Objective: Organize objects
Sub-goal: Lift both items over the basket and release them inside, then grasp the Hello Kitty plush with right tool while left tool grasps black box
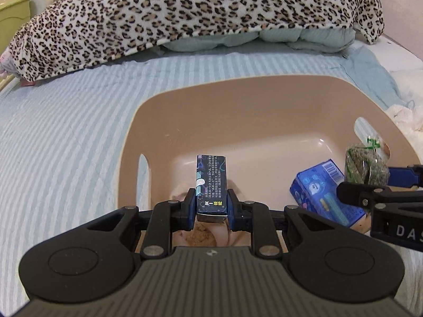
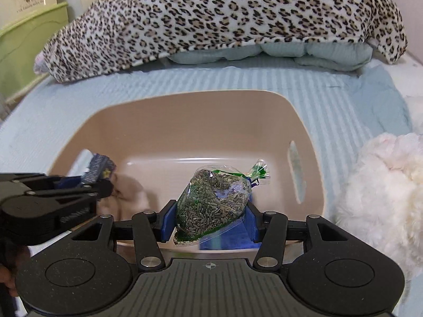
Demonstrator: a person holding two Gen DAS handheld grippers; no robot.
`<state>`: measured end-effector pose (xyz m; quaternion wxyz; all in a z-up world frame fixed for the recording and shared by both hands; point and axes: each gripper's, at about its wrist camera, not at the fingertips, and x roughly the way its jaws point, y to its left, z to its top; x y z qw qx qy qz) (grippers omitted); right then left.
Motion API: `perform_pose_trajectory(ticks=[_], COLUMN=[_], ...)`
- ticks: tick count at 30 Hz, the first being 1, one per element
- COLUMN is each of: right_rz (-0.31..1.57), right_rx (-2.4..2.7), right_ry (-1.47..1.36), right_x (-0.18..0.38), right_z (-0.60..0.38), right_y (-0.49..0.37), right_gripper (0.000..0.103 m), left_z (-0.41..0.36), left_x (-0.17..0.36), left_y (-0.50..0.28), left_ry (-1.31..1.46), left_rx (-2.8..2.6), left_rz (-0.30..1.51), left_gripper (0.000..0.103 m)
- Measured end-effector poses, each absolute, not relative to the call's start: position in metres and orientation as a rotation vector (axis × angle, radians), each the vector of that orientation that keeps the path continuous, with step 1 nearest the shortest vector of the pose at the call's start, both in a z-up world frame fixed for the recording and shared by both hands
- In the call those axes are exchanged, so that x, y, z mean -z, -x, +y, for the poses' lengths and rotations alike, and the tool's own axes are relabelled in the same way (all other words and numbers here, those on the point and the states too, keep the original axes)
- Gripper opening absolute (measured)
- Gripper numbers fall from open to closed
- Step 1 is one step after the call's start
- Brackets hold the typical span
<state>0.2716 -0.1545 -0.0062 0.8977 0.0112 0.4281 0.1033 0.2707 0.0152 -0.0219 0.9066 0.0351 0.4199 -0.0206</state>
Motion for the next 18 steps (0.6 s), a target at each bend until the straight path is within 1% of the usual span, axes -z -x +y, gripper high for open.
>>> perform_pose_trajectory(ticks=[2,3,4,5,7,8,10,13,15,18], right_rz=[0.893,0.895,0.894,0.887,0.862,0.85,0.823,0.803,0.8,0.796], right_rx=[-0.214,-0.22,-0.22,-0.219,-0.222,-0.221,-0.221,-0.224,-0.22,-0.215], right_ry=[-0.023,-0.036,-0.049,-0.057,-0.059,-0.055,-0.046,-0.051,-0.066,-0.089], right_x=[0.007,0.006,0.004,0.001,-0.007,-0.012,-0.022,-0.035,-0.041,-0.047], right_z=[-0.156,-0.158,-0.159,-0.161,-0.162,-0.163,-0.162,-0.163,-0.165,-0.169], right_y=[-0.27,-0.269,-0.268,-0.265,-0.259,-0.255,-0.247,-0.236,-0.227,-0.214], right_gripper=[0.05,0.053,0.06,0.06,0.068,0.07,0.077,0.08,0.082,0.09], left_z=[0.018,0.019,0.02,0.02,0.018,0.017,0.017,0.017,0.019,0.023], left_x=[0.021,0.019,0.017,0.014,0.007,0.002,-0.007,-0.016,-0.019,-0.023], left_y=[-0.27,-0.269,-0.268,-0.266,-0.262,-0.258,-0.249,-0.238,-0.23,-0.217], left_ry=[-0.05,-0.039,-0.033,-0.033,-0.054,-0.067,-0.088,-0.106,-0.106,-0.087], left_rx=[0.04,0.042,0.048,0.051,0.03,0.015,0.005,0.009,0.003,0.008], left_rz=[0.873,0.873,0.874,0.874,0.861,0.845,0.818,0.818,0.815,0.826], left_gripper=[0.025,0.026,0.03,0.036,0.067,0.072,0.075,0.08,0.081,0.082])
